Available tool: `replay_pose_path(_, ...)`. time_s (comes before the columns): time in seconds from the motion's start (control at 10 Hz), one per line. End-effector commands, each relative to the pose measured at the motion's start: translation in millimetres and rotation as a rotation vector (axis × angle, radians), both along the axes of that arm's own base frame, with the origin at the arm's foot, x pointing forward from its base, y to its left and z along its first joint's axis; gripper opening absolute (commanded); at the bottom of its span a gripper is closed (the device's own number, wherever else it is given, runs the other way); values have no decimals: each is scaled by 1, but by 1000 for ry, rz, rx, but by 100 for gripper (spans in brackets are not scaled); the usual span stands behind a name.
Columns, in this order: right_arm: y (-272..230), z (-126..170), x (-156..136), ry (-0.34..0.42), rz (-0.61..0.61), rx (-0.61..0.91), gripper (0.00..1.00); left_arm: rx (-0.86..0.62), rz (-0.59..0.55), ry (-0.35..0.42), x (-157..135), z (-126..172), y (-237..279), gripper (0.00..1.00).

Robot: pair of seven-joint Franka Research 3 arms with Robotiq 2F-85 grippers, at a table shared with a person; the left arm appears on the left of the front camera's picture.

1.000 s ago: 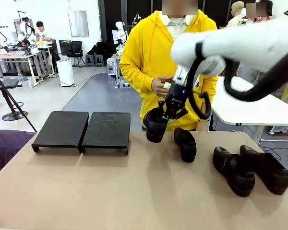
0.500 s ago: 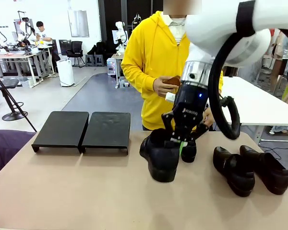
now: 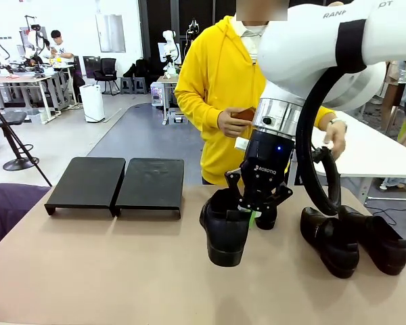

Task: Organize the shoes by placing them on the stand.
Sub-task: Pick up one Shoe and place it in the middle of the table.

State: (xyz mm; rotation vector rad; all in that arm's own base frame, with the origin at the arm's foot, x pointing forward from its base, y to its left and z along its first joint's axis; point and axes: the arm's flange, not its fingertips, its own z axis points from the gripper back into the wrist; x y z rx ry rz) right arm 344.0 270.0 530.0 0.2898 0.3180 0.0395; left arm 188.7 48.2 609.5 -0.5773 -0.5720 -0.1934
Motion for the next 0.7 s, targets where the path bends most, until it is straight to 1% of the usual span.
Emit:
replay_pose_path(0.0,-2,0,2,-4,-8,3,0,-15,-16,-7,0,1,1,100)
replay_pose_path(0.1,23,-14,21,-22,40,-41,0,-15,-16,-7,0,1,1,100)
replay_pose_path(0.2,42,-28,30,-28,77,-32,0,-15,-16,-7,0,1,1,100)
replay_pose_path(0.3,65,-47,35,-42,66,-44,0,-15,-16,-7,0,1,1,100)
replay_pose_path(0.4,81,-59,38,-61,84,-43,0,-15,-16,-7,0,1,1,100)
replay_pose_path(0.6,104,-86,48,-31,132,-12,0,-15,-16,-7,0,1,1,100)
